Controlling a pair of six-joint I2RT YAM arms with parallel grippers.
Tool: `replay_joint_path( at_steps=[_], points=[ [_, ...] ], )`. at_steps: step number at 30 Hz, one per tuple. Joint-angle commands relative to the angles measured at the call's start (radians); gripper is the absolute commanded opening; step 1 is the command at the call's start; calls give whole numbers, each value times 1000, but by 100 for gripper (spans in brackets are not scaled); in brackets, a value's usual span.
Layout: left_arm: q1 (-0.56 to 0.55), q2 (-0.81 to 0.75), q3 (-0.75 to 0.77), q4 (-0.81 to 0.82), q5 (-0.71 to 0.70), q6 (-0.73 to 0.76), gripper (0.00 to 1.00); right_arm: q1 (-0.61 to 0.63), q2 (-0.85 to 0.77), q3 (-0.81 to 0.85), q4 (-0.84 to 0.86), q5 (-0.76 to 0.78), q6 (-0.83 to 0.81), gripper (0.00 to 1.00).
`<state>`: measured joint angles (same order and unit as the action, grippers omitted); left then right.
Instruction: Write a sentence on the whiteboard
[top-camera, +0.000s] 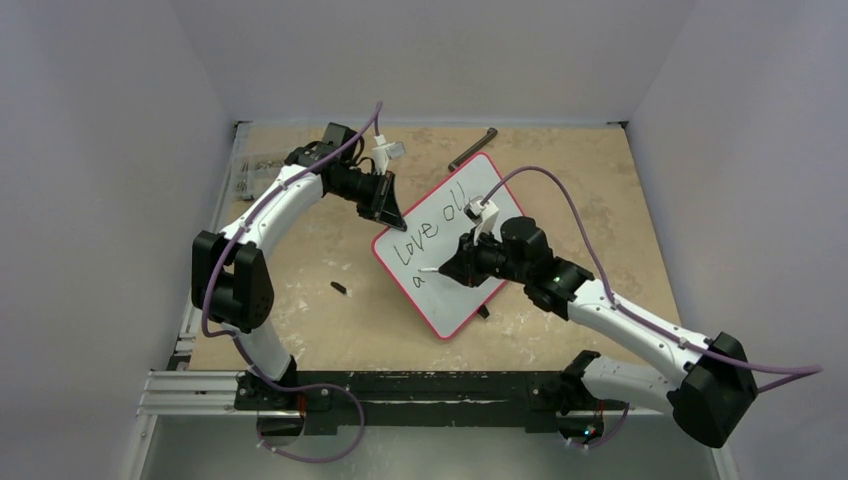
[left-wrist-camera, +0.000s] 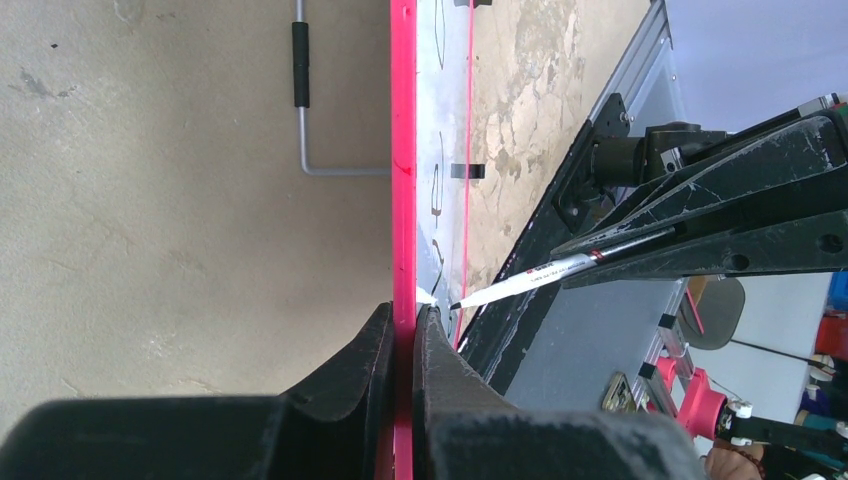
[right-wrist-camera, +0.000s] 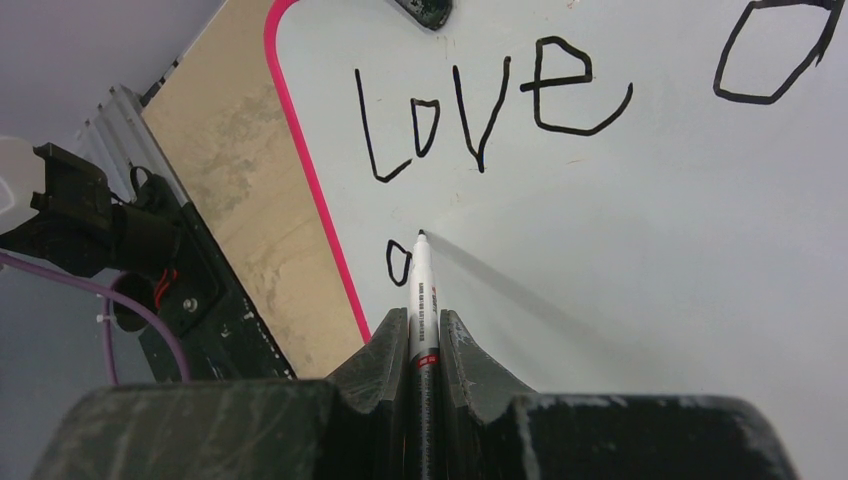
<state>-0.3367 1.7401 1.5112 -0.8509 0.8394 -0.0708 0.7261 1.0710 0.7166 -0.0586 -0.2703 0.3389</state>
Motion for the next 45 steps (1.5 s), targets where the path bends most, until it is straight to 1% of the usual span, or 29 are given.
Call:
replay_joint_path(
  at_steps=[1, 14, 28, 35, 45],
  points=[
    [-8, -47, 14, 21, -62, 35, 0, -1, 15, 48, 52, 20, -20, 0],
    [-10, -46, 16, 20, -60, 35, 0, -1, 4, -22, 44, 37, -28, 0],
    [-10, -46, 20, 20, -59, 35, 0, -1, -90, -124, 7, 37, 17, 0],
    [-10, -50, 16, 20, -58, 35, 0, -1, -81, -115, 8, 36, 21, 0],
    [-12, -50, 18, 20, -56, 34, 0, -2, -37, -22, 22, 57, 7, 0]
  ],
)
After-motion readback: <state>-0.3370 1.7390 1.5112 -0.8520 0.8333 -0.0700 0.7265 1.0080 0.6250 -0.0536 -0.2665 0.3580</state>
